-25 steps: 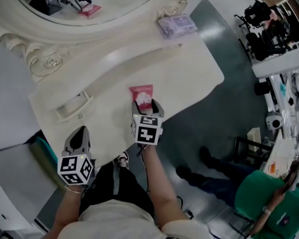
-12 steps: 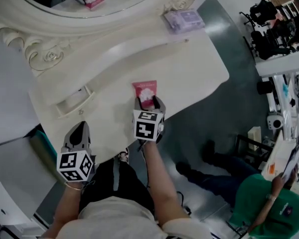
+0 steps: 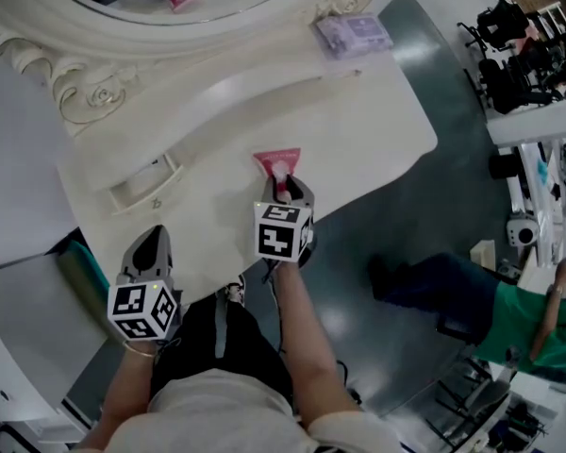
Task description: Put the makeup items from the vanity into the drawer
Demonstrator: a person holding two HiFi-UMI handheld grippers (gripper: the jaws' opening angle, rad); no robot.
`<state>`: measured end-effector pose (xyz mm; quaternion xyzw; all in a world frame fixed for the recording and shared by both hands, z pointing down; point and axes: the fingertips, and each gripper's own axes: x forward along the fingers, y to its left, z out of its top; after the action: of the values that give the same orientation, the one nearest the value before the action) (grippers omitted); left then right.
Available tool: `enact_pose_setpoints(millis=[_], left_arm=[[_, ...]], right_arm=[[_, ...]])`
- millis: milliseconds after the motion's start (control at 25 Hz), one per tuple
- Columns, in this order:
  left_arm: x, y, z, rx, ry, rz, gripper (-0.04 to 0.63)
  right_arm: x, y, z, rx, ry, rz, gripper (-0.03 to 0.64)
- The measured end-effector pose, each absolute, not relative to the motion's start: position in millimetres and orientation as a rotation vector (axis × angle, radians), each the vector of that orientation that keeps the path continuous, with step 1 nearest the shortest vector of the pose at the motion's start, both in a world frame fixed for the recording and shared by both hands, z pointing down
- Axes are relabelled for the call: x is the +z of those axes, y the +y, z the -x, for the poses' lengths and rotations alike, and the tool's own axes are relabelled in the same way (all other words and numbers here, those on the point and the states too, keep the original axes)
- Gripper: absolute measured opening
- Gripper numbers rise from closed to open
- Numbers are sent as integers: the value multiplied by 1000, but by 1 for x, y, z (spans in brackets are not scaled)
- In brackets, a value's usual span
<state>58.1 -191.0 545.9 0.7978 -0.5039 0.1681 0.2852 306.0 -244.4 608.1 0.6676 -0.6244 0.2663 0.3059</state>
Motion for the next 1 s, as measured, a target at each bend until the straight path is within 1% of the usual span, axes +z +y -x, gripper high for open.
enact_pose_setpoints(millis=[120,480,1000], left_arm=[[545,-189,-56,446,-1350,-2133,5],[538,-184,-48,424,-1370,-2133,5],[518,-173,-11,325,-1494,-2078,5]], right_arm=[[604,-244,-306,706,-1654,-1765,84],[576,-241,-282,699,-1751,-1708,77],[519,-246,-163,600,-2048,-1265,77]])
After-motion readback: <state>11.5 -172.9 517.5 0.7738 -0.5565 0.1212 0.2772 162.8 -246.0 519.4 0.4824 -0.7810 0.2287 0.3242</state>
